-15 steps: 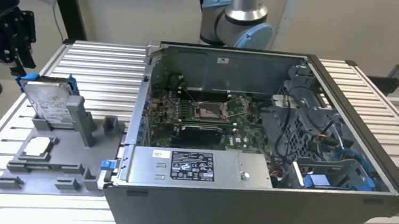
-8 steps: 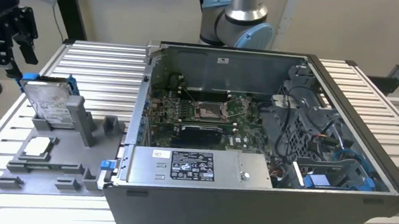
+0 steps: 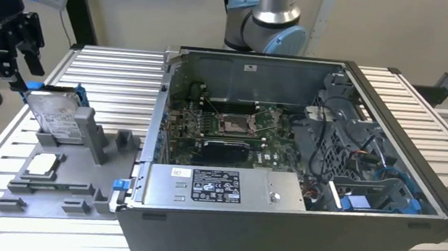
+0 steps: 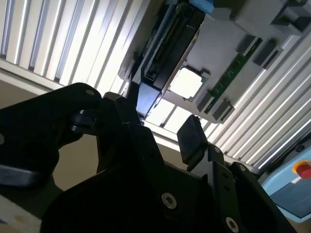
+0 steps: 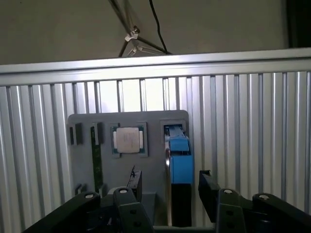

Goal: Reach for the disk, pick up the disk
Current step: 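Pick up the disk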

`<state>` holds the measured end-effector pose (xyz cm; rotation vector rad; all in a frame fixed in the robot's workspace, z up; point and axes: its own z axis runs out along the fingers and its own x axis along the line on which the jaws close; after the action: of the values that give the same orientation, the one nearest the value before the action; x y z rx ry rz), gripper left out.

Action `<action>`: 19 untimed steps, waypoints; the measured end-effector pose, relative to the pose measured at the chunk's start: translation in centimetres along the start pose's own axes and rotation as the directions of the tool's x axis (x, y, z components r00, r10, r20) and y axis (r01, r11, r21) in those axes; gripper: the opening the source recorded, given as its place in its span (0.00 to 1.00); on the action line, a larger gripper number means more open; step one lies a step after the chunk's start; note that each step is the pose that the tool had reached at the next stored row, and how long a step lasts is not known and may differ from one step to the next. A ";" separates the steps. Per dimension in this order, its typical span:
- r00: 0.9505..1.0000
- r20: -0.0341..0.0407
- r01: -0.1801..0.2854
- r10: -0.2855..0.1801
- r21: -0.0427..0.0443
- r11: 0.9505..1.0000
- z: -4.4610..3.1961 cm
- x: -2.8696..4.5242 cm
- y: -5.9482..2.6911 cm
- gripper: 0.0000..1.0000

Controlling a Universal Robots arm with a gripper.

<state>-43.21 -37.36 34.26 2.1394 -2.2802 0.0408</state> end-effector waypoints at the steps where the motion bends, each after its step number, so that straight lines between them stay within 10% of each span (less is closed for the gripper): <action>1: 1.000 0.000 0.001 -0.001 0.002 1.000 0.16 -0.02 0.00 1.00; 19: 0.999 0.002 0.052 -0.052 0.014 0.999 3.21 -0.16 0.04 1.00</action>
<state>-43.21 -37.29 31.05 2.2053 -2.2304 0.0539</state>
